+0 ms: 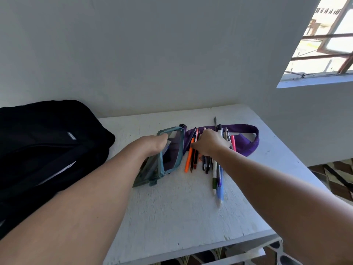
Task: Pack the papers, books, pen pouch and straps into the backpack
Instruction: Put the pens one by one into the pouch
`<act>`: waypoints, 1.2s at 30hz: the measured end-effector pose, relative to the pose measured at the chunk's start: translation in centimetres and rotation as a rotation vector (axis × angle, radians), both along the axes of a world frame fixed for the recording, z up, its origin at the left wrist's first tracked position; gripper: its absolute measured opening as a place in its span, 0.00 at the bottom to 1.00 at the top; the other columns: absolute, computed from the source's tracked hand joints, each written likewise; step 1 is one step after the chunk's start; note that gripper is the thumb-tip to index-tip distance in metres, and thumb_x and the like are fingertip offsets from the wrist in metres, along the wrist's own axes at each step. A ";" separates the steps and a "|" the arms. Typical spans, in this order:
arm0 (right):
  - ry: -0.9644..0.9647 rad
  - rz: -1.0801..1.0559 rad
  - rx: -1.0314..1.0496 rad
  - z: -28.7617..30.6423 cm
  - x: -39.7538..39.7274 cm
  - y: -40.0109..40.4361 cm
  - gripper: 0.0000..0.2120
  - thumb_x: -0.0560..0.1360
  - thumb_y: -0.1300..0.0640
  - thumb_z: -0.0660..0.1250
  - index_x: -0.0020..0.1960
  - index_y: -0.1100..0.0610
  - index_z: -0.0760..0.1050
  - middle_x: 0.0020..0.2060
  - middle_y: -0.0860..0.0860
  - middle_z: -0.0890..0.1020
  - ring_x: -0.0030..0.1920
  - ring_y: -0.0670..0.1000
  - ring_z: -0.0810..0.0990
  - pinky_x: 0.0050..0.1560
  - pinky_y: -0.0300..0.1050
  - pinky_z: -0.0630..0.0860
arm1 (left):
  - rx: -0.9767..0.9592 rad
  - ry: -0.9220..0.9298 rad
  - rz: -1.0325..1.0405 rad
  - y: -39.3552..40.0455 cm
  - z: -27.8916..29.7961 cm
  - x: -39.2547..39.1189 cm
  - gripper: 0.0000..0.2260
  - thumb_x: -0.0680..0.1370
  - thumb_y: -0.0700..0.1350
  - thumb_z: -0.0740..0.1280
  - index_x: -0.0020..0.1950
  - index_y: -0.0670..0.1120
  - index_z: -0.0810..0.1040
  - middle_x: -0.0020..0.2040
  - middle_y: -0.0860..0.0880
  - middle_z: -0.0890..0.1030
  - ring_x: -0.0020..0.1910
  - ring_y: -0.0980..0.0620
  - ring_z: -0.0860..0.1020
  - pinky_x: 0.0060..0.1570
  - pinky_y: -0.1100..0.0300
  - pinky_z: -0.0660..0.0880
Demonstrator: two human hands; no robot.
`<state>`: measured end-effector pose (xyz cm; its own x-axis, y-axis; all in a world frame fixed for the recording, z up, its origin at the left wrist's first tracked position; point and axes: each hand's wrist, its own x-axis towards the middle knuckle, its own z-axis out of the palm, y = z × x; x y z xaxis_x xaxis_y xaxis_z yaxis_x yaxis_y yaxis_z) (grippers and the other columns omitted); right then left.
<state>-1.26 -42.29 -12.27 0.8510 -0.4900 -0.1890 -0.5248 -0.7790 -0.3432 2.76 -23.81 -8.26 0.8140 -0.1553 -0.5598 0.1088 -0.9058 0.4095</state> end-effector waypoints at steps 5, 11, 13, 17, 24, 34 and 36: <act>0.023 0.012 -0.023 0.0 -0.2 0.6 0.09 0.77 0.53 0.69 0.40 0.55 0.76 0.34 0.50 0.82 0.39 0.53 0.80 0.69 0.65 0.66 | -0.002 -0.015 -0.005 0.0 0.1 -0.1 0.31 0.85 0.59 0.45 0.83 0.42 0.56 0.81 0.37 0.58 0.78 0.37 0.62 0.75 0.43 0.62; -0.094 -0.003 0.070 1.1 0.0 0.9 0.17 0.78 0.44 0.60 0.46 0.58 0.75 0.45 0.55 0.82 0.45 0.55 0.81 0.54 0.54 0.78 | 0.017 -0.032 -0.027 0.0 -0.4 0.4 0.31 0.85 0.60 0.45 0.82 0.42 0.57 0.81 0.38 0.59 0.77 0.37 0.63 0.75 0.44 0.64; -0.158 0.033 0.142 1.6 -0.1 1.3 0.14 0.80 0.46 0.57 0.55 0.58 0.69 0.43 0.53 0.78 0.42 0.52 0.78 0.45 0.49 0.78 | 0.024 -0.043 -0.042 -0.1 -0.7 0.7 0.31 0.84 0.61 0.45 0.82 0.43 0.59 0.80 0.38 0.61 0.77 0.38 0.64 0.74 0.45 0.64; -0.029 0.148 -0.009 1.0 -0.5 2.1 0.07 0.80 0.54 0.61 0.52 0.58 0.69 0.44 0.53 0.79 0.41 0.53 0.80 0.39 0.48 0.79 | 0.038 -0.066 -0.053 -0.2 -1.3 1.0 0.33 0.82 0.62 0.47 0.82 0.44 0.60 0.80 0.38 0.62 0.76 0.38 0.65 0.73 0.46 0.65; 0.011 0.146 -0.121 -0.1 -1.2 2.6 0.16 0.80 0.48 0.68 0.39 0.54 0.70 0.39 0.51 0.79 0.39 0.52 0.80 0.35 0.45 0.75 | 0.047 -0.069 -0.049 -0.2 -1.6 0.9 0.32 0.82 0.62 0.47 0.81 0.44 0.61 0.79 0.38 0.62 0.75 0.38 0.66 0.72 0.45 0.66; 0.024 0.151 -0.121 0.1 -1.6 2.8 0.13 0.80 0.50 0.67 0.40 0.55 0.72 0.39 0.51 0.79 0.37 0.53 0.78 0.32 0.44 0.70 | 0.102 -0.108 -0.069 -0.6 -1.8 0.3 0.34 0.82 0.64 0.47 0.82 0.45 0.60 0.81 0.40 0.59 0.78 0.40 0.62 0.73 0.49 0.62; 0.012 0.128 -0.051 0.2 -1.8 2.6 0.15 0.79 0.48 0.68 0.38 0.55 0.72 0.34 0.50 0.77 0.32 0.52 0.75 0.31 0.43 0.70 | 0.110 -0.119 -0.066 -0.6 -1.8 0.2 0.34 0.82 0.64 0.47 0.82 0.46 0.62 0.81 0.40 0.61 0.77 0.40 0.63 0.72 0.49 0.63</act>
<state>-3.07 -39.71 -12.07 0.9048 -0.3871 -0.1774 -0.4242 -0.8561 -0.2951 2.92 -24.36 -10.11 0.8656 -0.1535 -0.4766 0.0045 -0.9494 0.3141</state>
